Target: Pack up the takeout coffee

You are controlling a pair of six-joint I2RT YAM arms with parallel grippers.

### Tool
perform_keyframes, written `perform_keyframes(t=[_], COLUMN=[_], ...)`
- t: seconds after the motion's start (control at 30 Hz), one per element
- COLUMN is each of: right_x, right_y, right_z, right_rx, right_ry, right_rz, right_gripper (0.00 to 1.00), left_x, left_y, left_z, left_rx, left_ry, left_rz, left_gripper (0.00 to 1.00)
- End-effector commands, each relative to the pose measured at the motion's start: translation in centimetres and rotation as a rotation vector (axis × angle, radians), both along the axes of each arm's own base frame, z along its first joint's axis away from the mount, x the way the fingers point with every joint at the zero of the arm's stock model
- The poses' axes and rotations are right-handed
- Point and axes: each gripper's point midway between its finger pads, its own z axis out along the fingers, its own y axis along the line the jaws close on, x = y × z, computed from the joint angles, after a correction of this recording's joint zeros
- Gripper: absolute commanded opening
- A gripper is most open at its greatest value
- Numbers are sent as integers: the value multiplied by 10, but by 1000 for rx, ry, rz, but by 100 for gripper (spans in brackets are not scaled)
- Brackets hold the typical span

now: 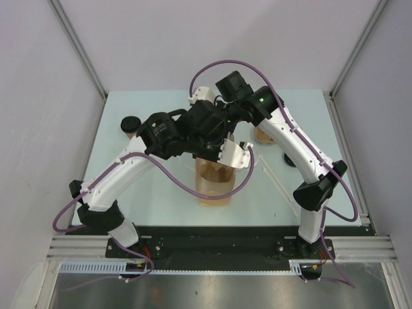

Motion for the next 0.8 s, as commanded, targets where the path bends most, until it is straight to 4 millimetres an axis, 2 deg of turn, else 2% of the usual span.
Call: perform_keyframes(t=[0.0, 0.33, 0.77], right_x=[-6, -10, -4], right_y=[3, 8, 6], right_z=[22, 28, 25], right_rx=[66, 125, 140], right_ry=[-21, -12, -9], right_rz=[23, 50, 9], right_gripper=[0, 0, 0], left_x=[-5, -17, -14], left_y=[28, 24, 27], left_z=[-17, -49, -87], left_rx=[57, 71, 88], left_ry=[117, 282, 474], left_rz=[33, -1, 48], left_gripper=[0, 0, 0])
